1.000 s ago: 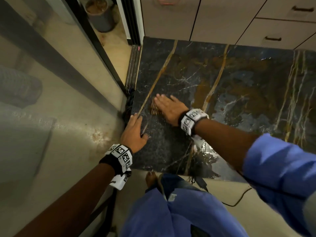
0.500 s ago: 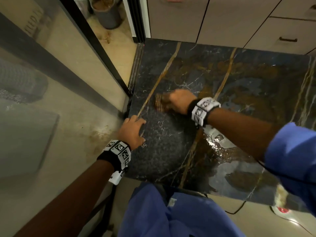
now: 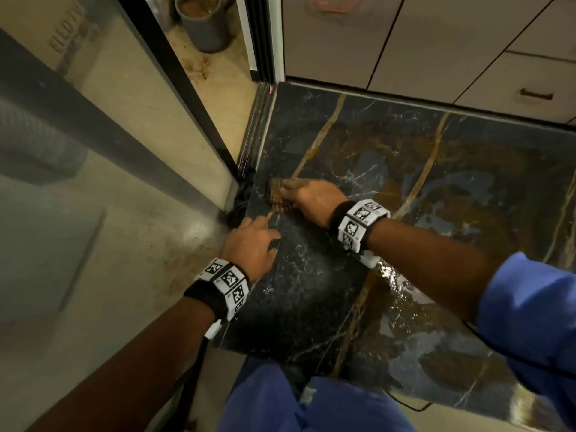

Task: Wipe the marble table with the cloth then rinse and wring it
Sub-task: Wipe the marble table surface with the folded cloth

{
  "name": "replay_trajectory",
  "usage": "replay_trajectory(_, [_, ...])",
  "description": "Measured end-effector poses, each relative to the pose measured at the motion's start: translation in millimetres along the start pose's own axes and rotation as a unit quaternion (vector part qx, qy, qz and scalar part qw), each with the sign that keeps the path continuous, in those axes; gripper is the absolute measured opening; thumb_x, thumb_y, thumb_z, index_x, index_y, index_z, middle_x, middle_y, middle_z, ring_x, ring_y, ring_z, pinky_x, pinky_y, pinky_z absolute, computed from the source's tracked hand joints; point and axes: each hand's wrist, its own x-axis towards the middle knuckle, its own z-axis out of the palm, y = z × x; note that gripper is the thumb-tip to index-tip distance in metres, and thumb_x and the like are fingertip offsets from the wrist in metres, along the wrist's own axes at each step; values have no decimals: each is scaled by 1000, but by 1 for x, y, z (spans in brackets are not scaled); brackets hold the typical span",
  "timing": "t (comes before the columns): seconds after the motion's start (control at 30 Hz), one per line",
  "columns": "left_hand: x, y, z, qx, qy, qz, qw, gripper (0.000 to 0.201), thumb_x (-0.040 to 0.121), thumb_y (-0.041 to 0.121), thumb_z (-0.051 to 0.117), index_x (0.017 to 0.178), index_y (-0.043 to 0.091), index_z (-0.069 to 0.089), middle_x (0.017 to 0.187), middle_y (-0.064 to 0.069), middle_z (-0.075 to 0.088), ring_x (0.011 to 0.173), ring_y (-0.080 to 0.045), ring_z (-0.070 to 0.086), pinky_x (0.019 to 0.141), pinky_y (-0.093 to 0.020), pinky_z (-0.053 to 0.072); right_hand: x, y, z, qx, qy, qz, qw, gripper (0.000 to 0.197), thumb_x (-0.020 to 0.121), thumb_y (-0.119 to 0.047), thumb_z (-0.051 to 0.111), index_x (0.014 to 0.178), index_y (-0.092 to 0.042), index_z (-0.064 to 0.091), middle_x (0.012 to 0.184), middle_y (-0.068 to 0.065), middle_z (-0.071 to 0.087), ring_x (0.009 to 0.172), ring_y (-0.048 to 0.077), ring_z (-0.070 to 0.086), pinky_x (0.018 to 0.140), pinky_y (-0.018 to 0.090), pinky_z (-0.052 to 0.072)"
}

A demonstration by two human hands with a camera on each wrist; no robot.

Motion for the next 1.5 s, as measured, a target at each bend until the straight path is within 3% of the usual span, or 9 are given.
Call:
replay_trajectory(0.2, [26,-13,2,-31,8,4,999,59,87,39,60,139,20,42,148,-7,31,143,-30,18,113,-44,30,84,19,-43,-3,16,139,990,27,91,-11,48,115,-10,60,113,16,63,104,39,60,82,40,48])
replay_trajectory(0.43, [55,-13,-3,-33,0,26,999,58,86,41,60,137,18,43,142,-7,35,131,-28,30,109,-40,35,66,7,-26,11,-11,-28,999,46,94,-10,47,140,-13,47,150,11,40,134,29,42,109,42,37])
replay_trajectory(0.53, [68,-14,-11,-4,4,44,999,52,85,43,62,130,21,48,131,-4,39,119,-27,38,98,-40,44,60,55,-39,17,5,56,998,46,97,-15,46,143,-17,43,151,11,39,136,30,40,113,39,33])
replay_trajectory(0.67, [89,-16,-26,-1,-30,41,999,58,76,44,73,124,25,47,126,-1,38,116,-26,38,94,-42,45,95,81,-66,28,14,191,981,35,93,-12,50,128,-14,55,125,15,58,114,36,56,93,41,46])
replay_trajectory(0.87, [120,-11,-46,34,-77,33,996,100,54,43,89,137,25,36,139,-4,31,126,-29,33,98,-46,44,103,43,-46,-23,-48,12,999,45,94,-15,52,138,-16,48,145,8,46,129,29,47,103,40,42])
replay_trajectory(0.97, [129,-7,-49,47,-96,42,993,112,51,39,91,142,22,29,141,-5,27,127,-30,32,97,-45,44,112,57,-44,-43,-63,0,997,44,95,-18,50,139,-23,47,145,6,48,125,30,51,99,39,46])
replay_trajectory(1.07, [137,0,-50,72,-115,63,989,126,48,36,93,148,22,18,150,-10,15,138,-34,18,107,-48,36,135,72,-57,-22,-48,54,997,40,92,-18,52,131,-24,54,125,10,61,109,32,60,87,36,50])
replay_trajectory(1.2, [158,3,-52,101,-167,77,978,156,41,37,95,150,26,-15,157,-12,-21,144,-38,-16,117,-56,11,177,99,-90,11,4,165,986,41,92,-15,53,132,-22,56,126,14,58,115,34,55,95,37,45])
replay_trajectory(1.5, [166,-7,-51,95,-178,73,977,164,36,49,93,148,6,-19,156,-12,-26,144,-36,-19,119,-52,11,181,117,-95,3,39,250,968,36,94,-16,49,129,-19,54,119,17,60,109,37,57,84,39,46])
